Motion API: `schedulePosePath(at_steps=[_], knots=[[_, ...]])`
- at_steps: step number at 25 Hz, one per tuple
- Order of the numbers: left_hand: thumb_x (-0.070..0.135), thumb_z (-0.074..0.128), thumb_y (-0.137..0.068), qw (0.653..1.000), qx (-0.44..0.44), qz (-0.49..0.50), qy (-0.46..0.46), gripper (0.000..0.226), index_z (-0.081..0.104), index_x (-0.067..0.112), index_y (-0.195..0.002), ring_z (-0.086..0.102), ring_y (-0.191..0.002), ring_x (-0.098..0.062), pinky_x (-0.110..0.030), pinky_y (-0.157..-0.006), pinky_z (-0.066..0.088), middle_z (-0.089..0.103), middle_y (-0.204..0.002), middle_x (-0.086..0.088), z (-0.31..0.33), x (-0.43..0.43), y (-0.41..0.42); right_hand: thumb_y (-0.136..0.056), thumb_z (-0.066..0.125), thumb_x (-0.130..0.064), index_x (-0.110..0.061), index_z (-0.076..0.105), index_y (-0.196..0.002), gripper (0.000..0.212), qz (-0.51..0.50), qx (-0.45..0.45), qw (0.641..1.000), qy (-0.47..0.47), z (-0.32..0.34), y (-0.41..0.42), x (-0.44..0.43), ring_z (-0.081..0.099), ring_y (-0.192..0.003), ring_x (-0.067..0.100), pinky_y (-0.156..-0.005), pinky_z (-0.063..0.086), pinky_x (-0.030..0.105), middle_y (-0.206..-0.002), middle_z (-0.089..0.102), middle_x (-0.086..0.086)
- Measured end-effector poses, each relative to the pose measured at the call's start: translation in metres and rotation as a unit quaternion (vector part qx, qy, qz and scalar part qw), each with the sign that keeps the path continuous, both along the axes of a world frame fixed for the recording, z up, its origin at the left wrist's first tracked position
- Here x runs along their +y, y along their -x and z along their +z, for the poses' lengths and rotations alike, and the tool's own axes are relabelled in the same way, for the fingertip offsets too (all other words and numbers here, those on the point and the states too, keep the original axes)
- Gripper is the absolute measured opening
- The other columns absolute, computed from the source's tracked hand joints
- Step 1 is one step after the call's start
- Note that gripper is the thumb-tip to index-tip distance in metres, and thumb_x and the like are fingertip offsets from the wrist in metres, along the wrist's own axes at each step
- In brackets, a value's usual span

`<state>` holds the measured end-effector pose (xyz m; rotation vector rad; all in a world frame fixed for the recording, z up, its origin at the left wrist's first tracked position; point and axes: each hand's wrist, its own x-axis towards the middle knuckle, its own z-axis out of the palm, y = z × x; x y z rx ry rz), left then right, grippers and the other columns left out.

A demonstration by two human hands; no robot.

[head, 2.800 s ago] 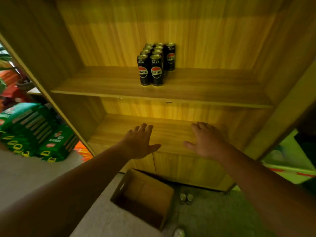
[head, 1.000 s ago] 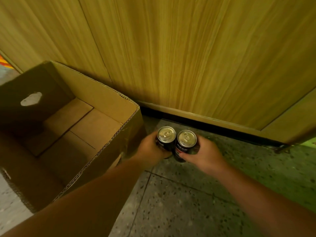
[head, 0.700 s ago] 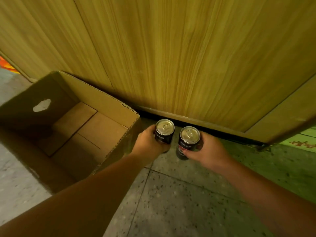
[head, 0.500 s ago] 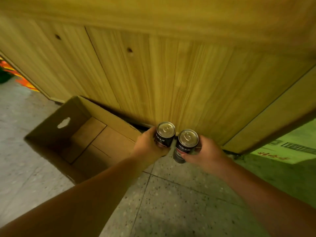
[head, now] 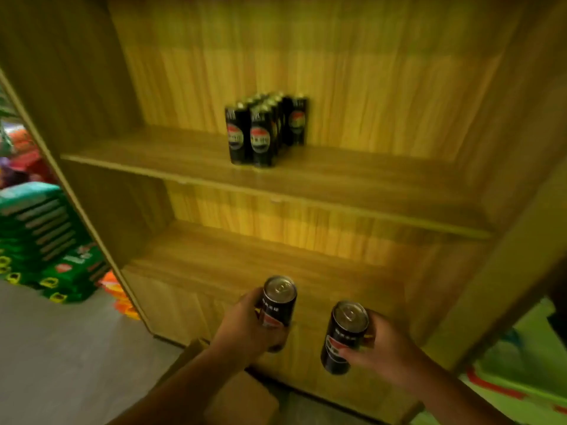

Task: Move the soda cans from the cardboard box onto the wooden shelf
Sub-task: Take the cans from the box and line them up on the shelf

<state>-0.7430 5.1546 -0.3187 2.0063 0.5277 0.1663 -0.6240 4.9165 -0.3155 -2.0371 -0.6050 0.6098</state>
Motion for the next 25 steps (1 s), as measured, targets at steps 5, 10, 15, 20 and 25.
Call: schedulePosePath(at_steps=[5,10,15,20,25], knots=[[0.020,0.087,-0.068,0.998,-0.066,-0.007,-0.018,0.062,0.055,0.035,-0.119,0.064,-0.093,0.002,-0.022,-0.085,0.052,0.068,-0.105,0.015,0.162,0.050,0.024,-0.058,0.089,-0.032,-0.040,0.060,-0.103,0.055,0.020,-0.031,0.999,-0.007,0.166,0.021,0.046,0.062,-0.100,0.000,-0.093,0.048,0.031,-0.102,0.069,-0.017],[0.022,0.087,-0.069,0.993,-0.099,0.009,-0.057,0.060,0.055,0.028,-0.120,0.063,-0.098,-0.008,-0.026,-0.086,0.050,0.064,-0.103,0.014,0.251,0.100,0.024,-0.066,0.086,-0.021,-0.041,0.054,-0.100,0.050,0.022,-0.053,0.998,-0.035,0.255,0.028,0.089,0.059,-0.101,0.003,-0.086,0.048,0.029,-0.103,0.064,-0.017],[0.023,0.087,-0.067,0.991,-0.098,0.039,-0.081,0.066,0.057,0.021,-0.126,0.066,-0.101,-0.012,-0.032,-0.089,0.054,0.069,-0.111,0.006,0.276,0.151,-0.003,-0.063,0.087,-0.016,-0.045,0.050,-0.097,0.057,0.012,-0.082,0.995,-0.059,0.287,-0.002,0.135,0.057,-0.094,-0.003,-0.074,0.048,0.021,-0.097,0.060,-0.022],[0.020,0.085,-0.071,0.989,-0.097,0.057,-0.091,0.059,0.057,0.019,-0.123,0.062,-0.093,-0.011,-0.025,-0.079,0.048,0.065,-0.102,0.008,0.280,0.200,-0.052,-0.064,0.086,-0.021,-0.045,0.049,-0.106,0.061,0.015,-0.077,0.995,-0.062,0.294,-0.055,0.183,0.057,-0.097,0.000,-0.077,0.048,0.025,-0.108,0.061,-0.019],[0.021,0.085,-0.070,0.991,-0.083,0.072,-0.079,0.058,0.058,0.018,-0.121,0.063,-0.092,-0.011,-0.025,-0.078,0.049,0.066,-0.101,0.007,0.258,0.241,-0.104,-0.062,0.087,-0.024,-0.036,0.048,-0.122,0.073,0.012,-0.053,0.998,-0.045,0.277,-0.098,0.232,0.055,-0.109,0.009,-0.085,0.049,0.029,-0.113,0.059,-0.016]])
